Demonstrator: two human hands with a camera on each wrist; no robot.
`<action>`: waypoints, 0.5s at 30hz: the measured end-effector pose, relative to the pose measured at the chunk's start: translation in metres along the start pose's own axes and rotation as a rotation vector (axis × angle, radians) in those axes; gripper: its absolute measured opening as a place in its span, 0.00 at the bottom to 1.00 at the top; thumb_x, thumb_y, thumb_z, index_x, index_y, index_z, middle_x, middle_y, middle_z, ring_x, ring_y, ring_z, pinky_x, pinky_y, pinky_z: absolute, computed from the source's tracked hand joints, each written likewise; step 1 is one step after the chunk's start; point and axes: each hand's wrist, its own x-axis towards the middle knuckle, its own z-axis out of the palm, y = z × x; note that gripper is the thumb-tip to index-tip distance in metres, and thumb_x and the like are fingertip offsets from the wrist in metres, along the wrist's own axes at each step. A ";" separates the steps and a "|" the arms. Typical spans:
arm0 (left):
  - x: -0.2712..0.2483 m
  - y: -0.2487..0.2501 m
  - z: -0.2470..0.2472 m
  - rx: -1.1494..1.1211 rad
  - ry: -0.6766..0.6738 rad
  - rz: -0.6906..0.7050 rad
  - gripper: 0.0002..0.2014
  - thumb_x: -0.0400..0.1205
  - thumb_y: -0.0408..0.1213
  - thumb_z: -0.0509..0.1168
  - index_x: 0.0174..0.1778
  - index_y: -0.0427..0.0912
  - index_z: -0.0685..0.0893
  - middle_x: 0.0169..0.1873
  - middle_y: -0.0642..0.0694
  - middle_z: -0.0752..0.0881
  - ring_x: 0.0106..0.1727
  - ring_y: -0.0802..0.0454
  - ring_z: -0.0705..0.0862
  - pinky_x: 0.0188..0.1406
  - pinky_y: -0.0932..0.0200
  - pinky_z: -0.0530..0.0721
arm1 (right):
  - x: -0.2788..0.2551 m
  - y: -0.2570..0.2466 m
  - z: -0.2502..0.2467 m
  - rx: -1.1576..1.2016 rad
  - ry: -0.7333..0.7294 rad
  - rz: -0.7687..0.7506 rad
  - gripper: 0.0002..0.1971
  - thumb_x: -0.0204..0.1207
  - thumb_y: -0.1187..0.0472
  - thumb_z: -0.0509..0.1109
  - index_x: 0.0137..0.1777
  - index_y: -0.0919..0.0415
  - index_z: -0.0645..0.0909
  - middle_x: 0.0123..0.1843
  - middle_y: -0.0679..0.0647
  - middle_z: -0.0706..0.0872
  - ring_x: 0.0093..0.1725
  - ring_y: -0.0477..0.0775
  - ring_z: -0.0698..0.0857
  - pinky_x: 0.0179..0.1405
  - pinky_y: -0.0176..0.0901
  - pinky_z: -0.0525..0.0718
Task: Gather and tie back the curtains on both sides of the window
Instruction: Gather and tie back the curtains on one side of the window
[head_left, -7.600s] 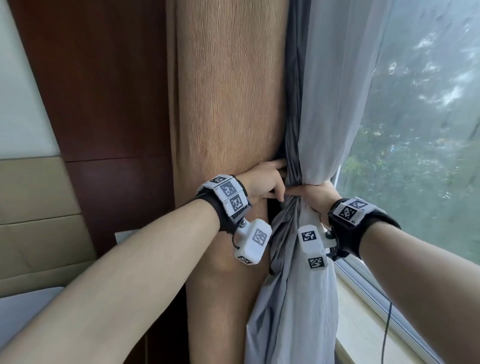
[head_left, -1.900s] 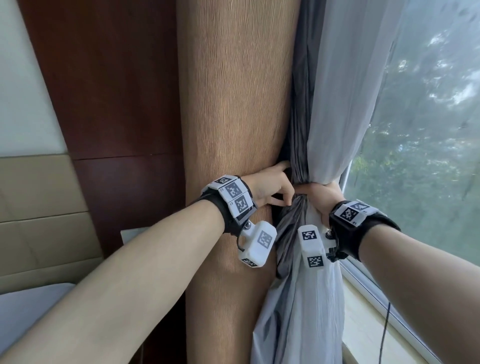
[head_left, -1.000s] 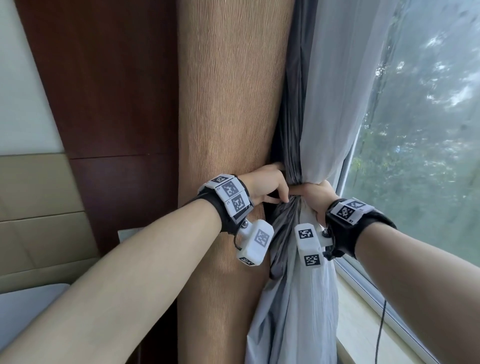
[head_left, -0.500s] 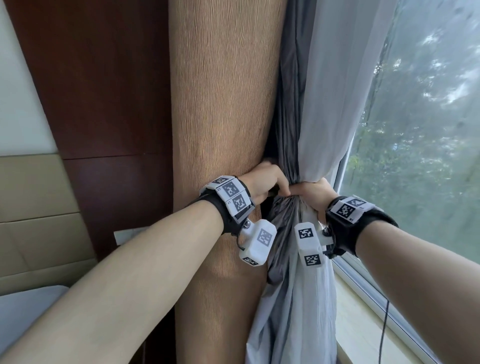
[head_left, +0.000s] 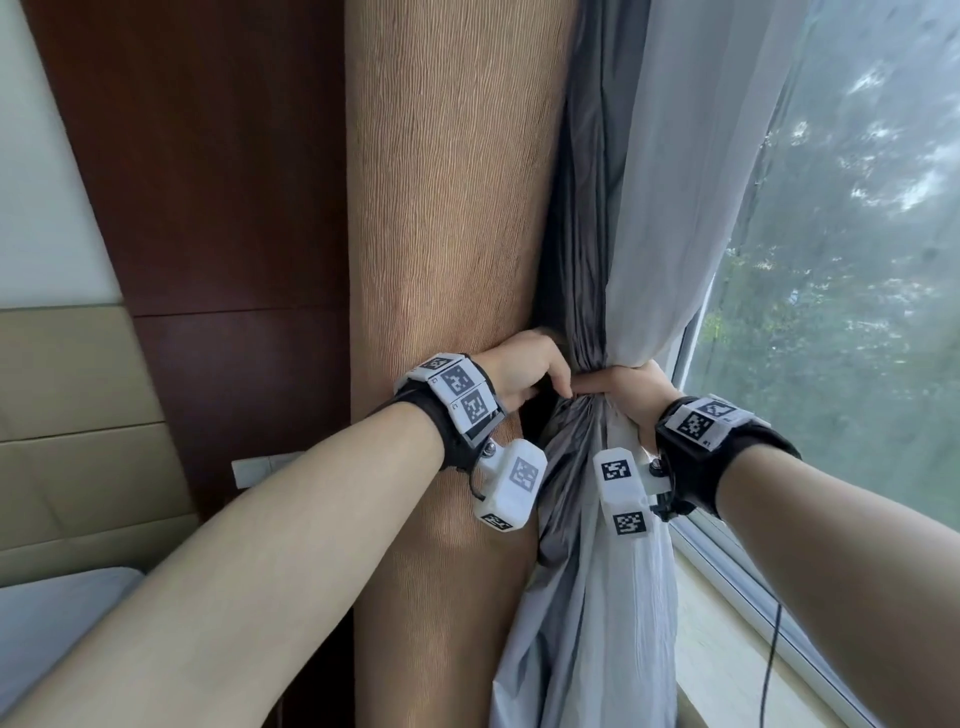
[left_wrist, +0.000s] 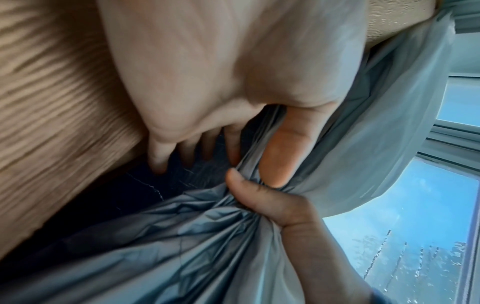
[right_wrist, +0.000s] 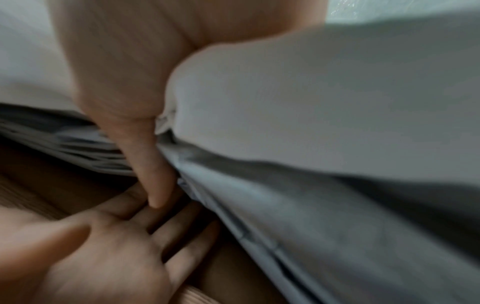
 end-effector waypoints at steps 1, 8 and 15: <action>0.000 -0.002 0.001 -0.007 -0.004 0.004 0.41 0.49 0.22 0.67 0.65 0.25 0.83 0.68 0.37 0.86 0.75 0.35 0.80 0.78 0.42 0.78 | -0.001 -0.001 0.001 -0.012 -0.007 0.001 0.17 0.68 0.74 0.83 0.56 0.60 0.92 0.51 0.53 0.97 0.53 0.54 0.95 0.55 0.47 0.90; 0.028 -0.024 -0.009 -0.072 -0.036 -0.045 0.57 0.38 0.28 0.75 0.73 0.37 0.78 0.70 0.40 0.85 0.74 0.41 0.81 0.80 0.38 0.75 | -0.006 -0.007 0.001 0.000 -0.025 -0.008 0.19 0.66 0.72 0.85 0.57 0.62 0.93 0.53 0.55 0.97 0.55 0.57 0.95 0.63 0.55 0.91; -0.008 0.001 -0.001 0.073 -0.096 -0.019 0.43 0.57 0.22 0.70 0.74 0.41 0.81 0.69 0.43 0.87 0.75 0.41 0.80 0.80 0.38 0.73 | -0.013 -0.013 0.005 -0.028 0.008 -0.051 0.13 0.70 0.78 0.79 0.45 0.60 0.89 0.37 0.48 0.94 0.39 0.44 0.94 0.32 0.34 0.88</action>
